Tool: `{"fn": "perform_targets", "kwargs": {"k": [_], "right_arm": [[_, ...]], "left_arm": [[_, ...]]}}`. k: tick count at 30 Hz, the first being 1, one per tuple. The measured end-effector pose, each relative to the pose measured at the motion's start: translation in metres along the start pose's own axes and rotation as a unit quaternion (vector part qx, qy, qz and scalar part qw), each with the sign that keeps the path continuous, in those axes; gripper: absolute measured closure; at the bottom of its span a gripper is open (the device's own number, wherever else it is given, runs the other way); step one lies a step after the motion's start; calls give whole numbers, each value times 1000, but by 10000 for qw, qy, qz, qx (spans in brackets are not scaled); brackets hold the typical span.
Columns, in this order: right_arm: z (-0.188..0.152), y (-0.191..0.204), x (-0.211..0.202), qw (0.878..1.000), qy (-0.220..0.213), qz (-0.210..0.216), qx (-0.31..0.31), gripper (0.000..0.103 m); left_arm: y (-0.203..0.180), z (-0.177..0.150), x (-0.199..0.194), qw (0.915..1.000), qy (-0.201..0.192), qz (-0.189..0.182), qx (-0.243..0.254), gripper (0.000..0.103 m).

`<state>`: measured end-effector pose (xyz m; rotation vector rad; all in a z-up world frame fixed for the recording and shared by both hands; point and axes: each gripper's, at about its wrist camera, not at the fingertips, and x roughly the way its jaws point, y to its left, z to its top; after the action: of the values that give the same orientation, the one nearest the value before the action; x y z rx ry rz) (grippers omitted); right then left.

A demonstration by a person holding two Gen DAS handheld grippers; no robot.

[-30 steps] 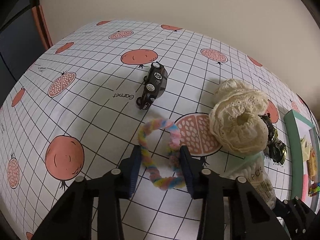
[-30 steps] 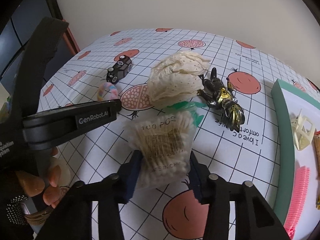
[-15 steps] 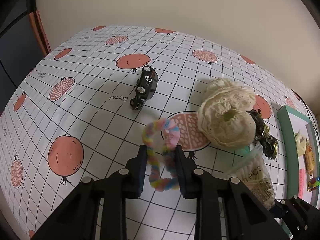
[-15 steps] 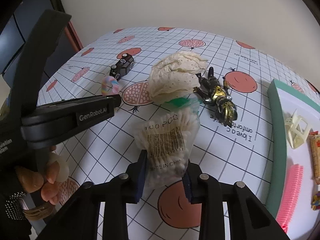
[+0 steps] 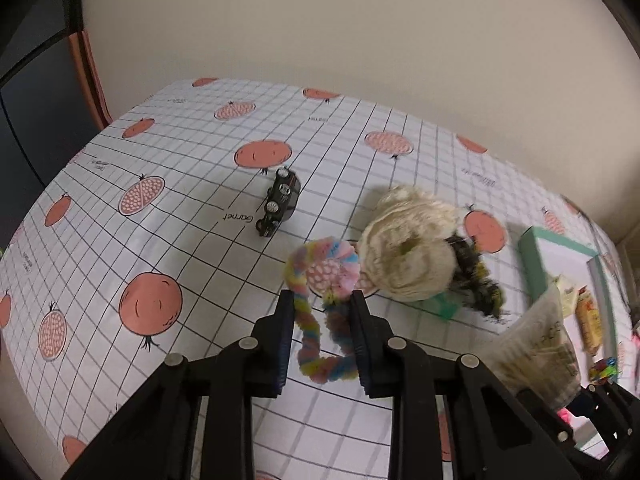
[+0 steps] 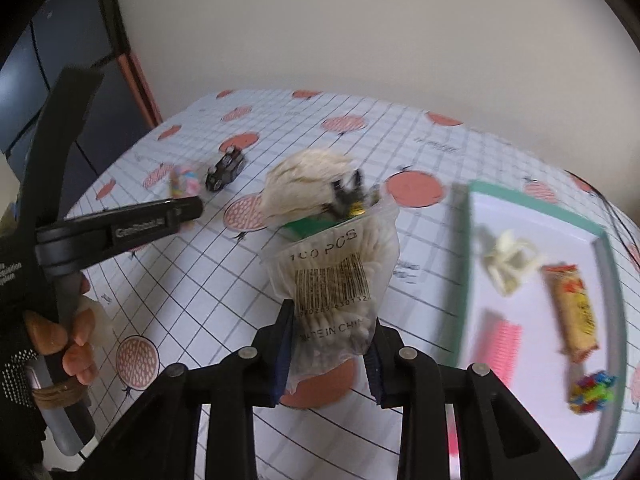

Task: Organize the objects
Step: 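Close the left tool on the rainbow ring while the right tool grasps the cotton-swab bag, then carry the rainbow ring with the left tool while the right tool carries the swab bag to the tray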

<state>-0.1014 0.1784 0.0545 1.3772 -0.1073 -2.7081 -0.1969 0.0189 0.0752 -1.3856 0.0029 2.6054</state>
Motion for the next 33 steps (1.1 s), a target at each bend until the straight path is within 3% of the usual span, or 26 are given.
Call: {"fn": "perform_targets", "kwargs": {"k": [12,18,33], "right_arm": [[-13,-68,-72,9971,-515,-312,464,70],[-23,-107,-88,9933,-591,-511,855,70],[-48,-181,-97,9793,-530,-1030,1658,70]], "left_arm": [[-44,-17,-54,9991,-336,-98,230,75],[-61,-24,-59,9985,-349,-211,371,75],[-130,-27,-70,9904,-395,-1123,700,75]]}}
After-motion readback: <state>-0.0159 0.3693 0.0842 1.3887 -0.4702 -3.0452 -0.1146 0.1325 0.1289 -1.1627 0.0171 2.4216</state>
